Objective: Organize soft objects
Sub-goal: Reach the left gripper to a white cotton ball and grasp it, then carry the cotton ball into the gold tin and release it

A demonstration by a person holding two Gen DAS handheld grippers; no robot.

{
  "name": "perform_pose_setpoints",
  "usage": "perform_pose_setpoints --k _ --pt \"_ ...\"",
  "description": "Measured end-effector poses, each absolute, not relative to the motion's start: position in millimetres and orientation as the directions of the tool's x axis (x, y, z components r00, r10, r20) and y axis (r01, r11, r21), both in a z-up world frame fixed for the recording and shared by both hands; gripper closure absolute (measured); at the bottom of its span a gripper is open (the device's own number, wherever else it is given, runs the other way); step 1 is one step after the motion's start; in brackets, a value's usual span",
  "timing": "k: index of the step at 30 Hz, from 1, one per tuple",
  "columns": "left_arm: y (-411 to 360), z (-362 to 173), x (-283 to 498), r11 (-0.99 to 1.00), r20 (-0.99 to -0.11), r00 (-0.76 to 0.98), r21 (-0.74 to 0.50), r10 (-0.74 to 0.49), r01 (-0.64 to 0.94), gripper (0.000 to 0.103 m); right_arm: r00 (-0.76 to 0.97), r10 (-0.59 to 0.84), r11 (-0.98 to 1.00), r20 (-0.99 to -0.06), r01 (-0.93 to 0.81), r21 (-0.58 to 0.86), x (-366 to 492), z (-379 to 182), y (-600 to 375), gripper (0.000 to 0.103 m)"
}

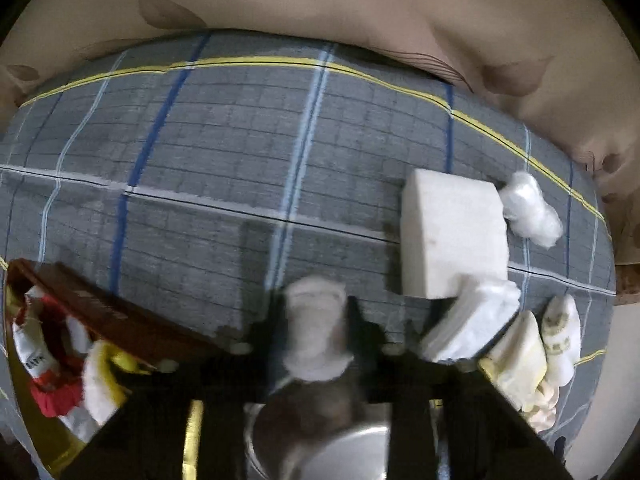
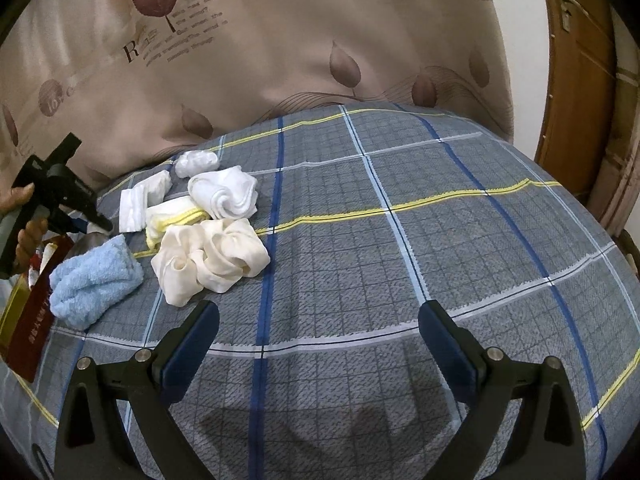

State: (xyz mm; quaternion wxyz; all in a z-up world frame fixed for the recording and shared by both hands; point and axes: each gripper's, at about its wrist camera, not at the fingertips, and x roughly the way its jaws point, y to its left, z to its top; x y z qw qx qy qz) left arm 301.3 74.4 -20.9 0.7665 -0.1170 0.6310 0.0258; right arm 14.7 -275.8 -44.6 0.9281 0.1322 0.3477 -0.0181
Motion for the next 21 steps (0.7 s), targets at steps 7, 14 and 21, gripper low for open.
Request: perform_pose_setpoints --k 7,14,21 --pt "81 -1 297 0.962 -0.945 0.274 -0.227 -0.179 -0.154 0.085 0.757 0.058 0.964 -0.651 0.126 0.233 15 -46 -276 0.003" --pt "73 26 296 0.966 -0.914 0.352 -0.245 -0.202 -0.082 0.085 0.757 0.059 0.964 -0.651 0.126 0.233 15 -45 -277 0.003" --pt "86 64 261 0.967 -0.88 0.435 -0.244 -0.19 -0.072 0.085 0.754 0.057 0.964 -0.655 0.128 0.232 15 -46 -277 0.003"
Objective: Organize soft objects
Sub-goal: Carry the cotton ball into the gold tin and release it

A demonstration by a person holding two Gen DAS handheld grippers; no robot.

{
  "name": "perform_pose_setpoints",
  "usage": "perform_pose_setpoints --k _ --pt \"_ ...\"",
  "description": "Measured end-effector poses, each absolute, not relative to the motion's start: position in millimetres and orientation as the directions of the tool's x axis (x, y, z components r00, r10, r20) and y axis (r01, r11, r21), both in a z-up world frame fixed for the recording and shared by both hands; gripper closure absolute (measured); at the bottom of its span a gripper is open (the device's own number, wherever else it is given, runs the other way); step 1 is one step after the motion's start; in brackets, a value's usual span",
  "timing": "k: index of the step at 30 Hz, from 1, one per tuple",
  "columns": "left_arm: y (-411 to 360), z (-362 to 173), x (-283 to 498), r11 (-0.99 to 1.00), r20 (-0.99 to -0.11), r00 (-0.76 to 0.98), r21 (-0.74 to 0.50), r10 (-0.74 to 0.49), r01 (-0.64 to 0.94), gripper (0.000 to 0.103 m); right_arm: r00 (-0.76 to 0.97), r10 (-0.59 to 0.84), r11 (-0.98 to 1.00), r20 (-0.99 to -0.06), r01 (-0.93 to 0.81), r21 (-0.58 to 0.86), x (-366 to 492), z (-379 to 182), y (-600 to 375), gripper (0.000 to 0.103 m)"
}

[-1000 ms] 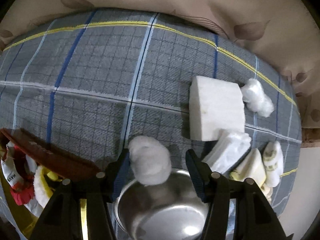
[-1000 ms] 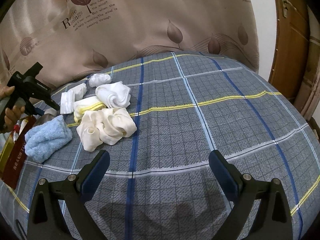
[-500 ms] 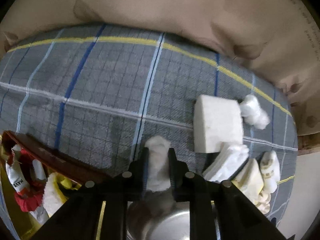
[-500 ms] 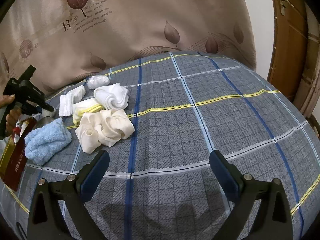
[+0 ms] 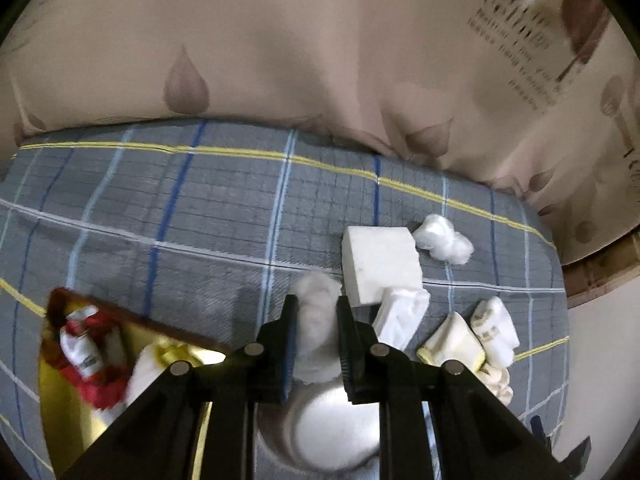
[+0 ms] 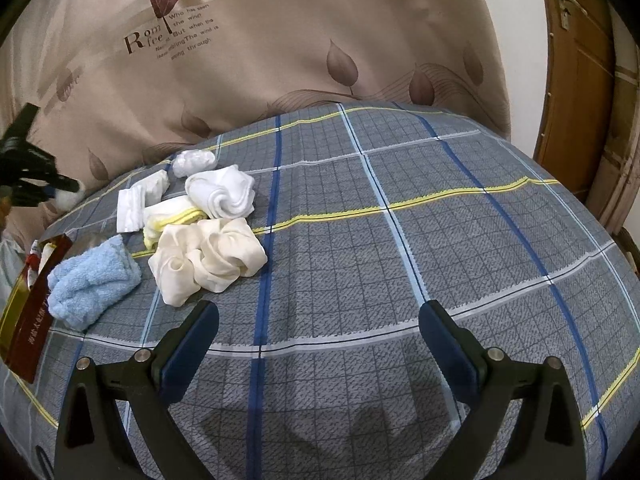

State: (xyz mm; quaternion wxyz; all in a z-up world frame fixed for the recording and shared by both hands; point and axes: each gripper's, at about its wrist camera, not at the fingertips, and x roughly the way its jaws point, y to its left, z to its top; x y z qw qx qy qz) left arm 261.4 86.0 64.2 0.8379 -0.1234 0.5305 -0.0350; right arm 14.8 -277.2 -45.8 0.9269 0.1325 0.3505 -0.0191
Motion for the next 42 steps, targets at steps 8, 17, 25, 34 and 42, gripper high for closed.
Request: perform_pose_setpoints --k 8,17,25,34,42 --pt "113 76 200 0.967 -0.859 0.485 -0.238 -0.165 -0.092 0.085 0.746 0.059 0.965 -0.664 0.127 0.228 16 -47 -277 0.003" --pt "173 66 134 0.945 -0.854 0.491 -0.285 -0.174 -0.162 0.085 0.724 0.033 0.97 -0.689 0.143 0.196 20 -49 -273 0.002" --pt "208 54 101 0.929 -0.853 0.491 -0.311 -0.178 -0.203 0.084 0.701 0.001 0.974 -0.713 0.162 0.161 23 -52 -270 0.002" --pt "234 32 90 0.948 -0.868 0.487 -0.228 -0.094 -0.223 0.084 0.676 -0.031 0.977 -0.736 0.175 0.119 27 -54 -266 0.002" --pt "237 9 109 0.968 -0.871 0.487 -0.167 -0.058 -0.185 0.084 0.681 -0.072 0.972 -0.729 0.212 0.102 17 -51 -265 0.001"
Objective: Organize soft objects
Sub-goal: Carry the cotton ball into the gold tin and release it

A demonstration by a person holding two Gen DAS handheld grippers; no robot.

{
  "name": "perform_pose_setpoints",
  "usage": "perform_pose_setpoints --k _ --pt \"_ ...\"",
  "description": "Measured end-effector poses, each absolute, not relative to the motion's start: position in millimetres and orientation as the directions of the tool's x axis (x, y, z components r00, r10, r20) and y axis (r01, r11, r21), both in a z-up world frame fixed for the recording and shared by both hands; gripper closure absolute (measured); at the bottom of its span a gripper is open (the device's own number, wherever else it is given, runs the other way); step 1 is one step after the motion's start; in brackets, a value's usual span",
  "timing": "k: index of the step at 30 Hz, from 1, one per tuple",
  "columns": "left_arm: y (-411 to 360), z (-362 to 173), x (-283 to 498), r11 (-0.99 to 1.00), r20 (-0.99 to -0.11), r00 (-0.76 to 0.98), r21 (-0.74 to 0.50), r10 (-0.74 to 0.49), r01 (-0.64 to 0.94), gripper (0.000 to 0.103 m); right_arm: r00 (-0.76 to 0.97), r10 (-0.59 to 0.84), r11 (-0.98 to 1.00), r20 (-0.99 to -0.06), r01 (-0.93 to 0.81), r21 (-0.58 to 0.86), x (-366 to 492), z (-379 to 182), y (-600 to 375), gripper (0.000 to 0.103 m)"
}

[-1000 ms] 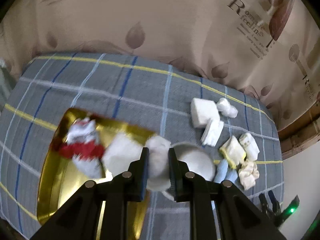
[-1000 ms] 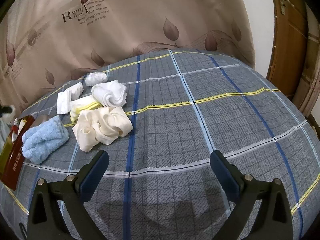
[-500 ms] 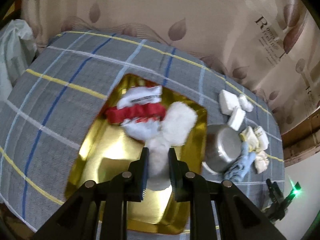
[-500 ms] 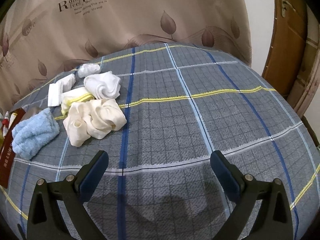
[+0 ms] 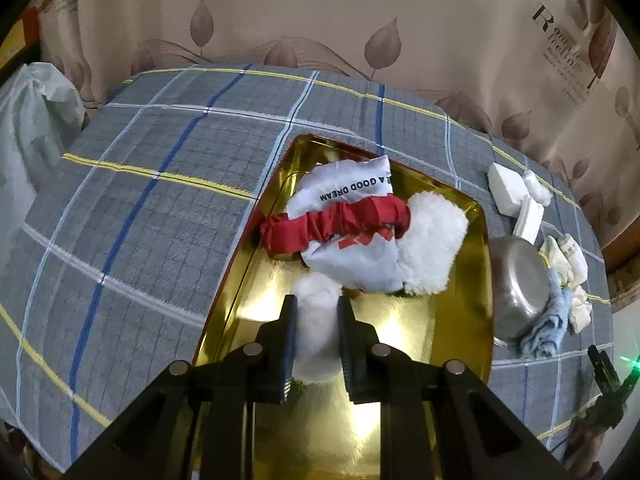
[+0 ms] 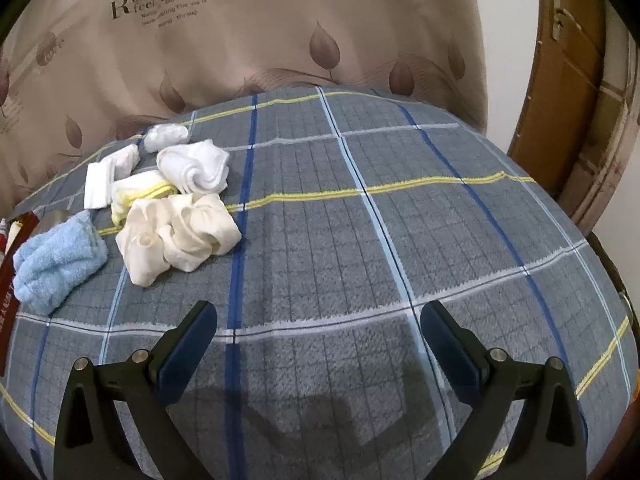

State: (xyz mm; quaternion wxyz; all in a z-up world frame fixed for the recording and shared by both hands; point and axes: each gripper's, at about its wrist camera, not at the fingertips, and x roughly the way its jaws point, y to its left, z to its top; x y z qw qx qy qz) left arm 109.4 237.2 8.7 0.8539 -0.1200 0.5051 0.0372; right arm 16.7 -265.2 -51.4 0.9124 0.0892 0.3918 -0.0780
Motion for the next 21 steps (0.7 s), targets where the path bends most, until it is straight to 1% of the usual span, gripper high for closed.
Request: perform_pose_setpoints --k 7,11,17,20,21 --pt "236 3 121 0.979 -0.87 0.494 -0.111 -0.013 -0.17 0.084 0.669 -0.099 0.972 -0.737 0.223 0.071 18 -52 -263 0.001" --pt "239 0 125 0.978 -0.87 0.493 -0.105 -0.002 -0.182 0.084 0.655 -0.108 0.973 -0.748 0.222 0.054 20 -54 -260 0.001" --pt "236 -8 132 0.982 -0.873 0.484 -0.036 0.058 -0.183 0.079 0.65 -0.117 0.973 -0.751 0.226 0.044 21 -54 -259 0.001" --pt "232 -7 134 0.982 -0.866 0.486 0.029 0.117 -0.184 0.076 0.645 -0.119 0.974 -0.755 0.225 0.039 22 -54 -258 0.001" --pt "232 -6 134 0.983 -0.864 0.489 0.034 0.12 -0.181 0.074 0.644 -0.12 0.974 -0.755 0.225 0.037 22 -54 -258 0.001"
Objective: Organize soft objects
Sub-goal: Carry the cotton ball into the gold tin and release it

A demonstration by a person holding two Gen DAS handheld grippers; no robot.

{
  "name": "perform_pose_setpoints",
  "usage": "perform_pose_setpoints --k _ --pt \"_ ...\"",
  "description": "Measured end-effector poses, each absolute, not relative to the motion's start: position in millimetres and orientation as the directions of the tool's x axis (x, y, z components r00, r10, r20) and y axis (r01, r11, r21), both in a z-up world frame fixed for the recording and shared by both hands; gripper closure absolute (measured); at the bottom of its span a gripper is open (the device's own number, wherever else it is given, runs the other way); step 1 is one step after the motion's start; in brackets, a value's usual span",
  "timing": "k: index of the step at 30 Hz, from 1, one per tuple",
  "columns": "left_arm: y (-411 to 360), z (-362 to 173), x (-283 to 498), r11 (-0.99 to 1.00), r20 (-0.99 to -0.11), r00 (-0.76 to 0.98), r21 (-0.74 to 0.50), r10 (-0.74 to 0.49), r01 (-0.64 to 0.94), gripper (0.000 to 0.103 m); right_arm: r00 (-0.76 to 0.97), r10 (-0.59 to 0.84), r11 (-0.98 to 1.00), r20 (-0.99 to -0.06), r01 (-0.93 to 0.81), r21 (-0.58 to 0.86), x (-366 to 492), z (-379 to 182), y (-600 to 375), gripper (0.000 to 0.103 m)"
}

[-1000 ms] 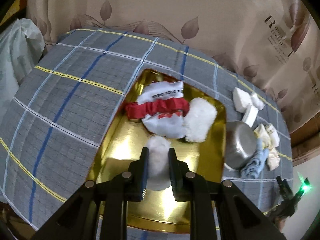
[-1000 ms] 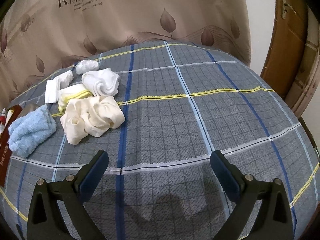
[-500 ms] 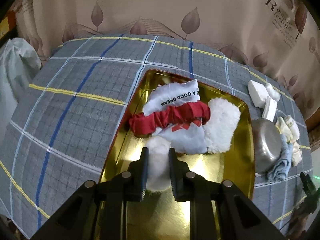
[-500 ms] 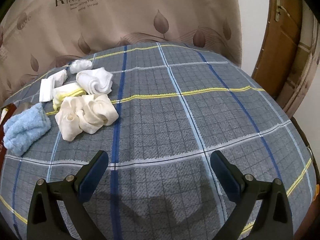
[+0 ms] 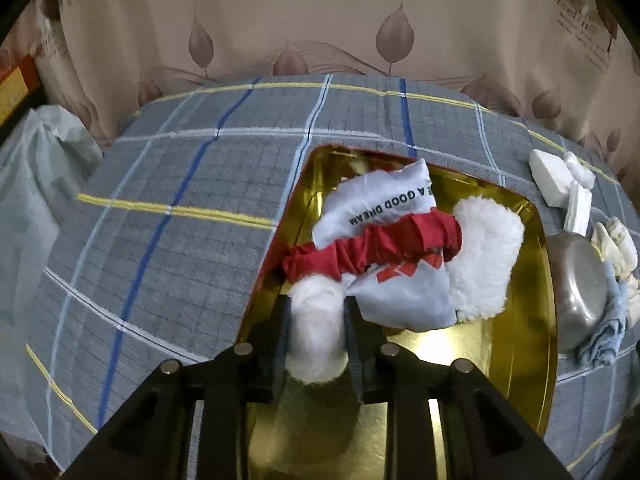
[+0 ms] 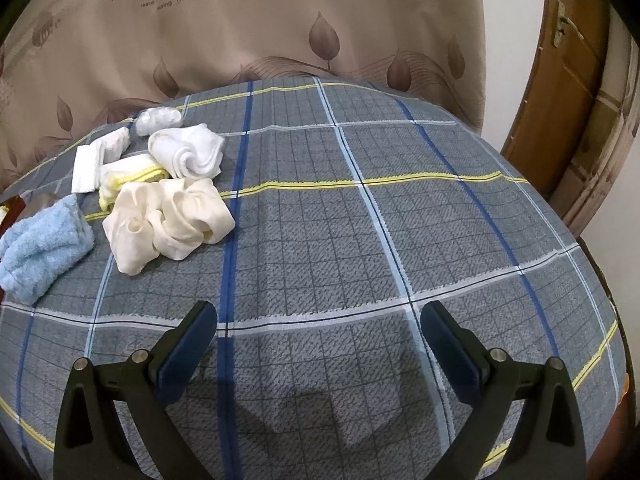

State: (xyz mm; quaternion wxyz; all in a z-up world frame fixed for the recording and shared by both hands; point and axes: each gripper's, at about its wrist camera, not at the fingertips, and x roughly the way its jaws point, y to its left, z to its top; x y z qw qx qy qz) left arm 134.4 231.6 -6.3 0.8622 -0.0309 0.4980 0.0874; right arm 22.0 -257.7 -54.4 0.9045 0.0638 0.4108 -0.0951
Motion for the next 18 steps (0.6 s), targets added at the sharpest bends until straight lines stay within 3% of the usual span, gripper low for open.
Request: perform_pose_setpoints --k 7,11,14,18 --pt "219 10 125 0.976 -0.813 0.547 0.121 0.202 -0.18 0.059 0.642 -0.116 0.974 -0.758 0.224 0.04 23 -55 -258 0.001" --pt "208 28 110 0.955 -0.729 0.618 0.192 0.293 -0.226 0.048 0.64 -0.105 0.976 -0.761 0.214 0.046 24 -55 -258 0.001" --pt "205 42 98 0.956 -0.717 0.636 0.176 0.287 -0.233 0.048 0.639 -0.114 0.976 -0.76 0.214 0.033 25 -48 -254 0.001" --pt "203 64 69 0.963 -0.721 0.649 0.097 0.243 -0.252 0.048 0.711 0.04 0.98 -0.702 0.108 0.165 33 1 -235 0.001"
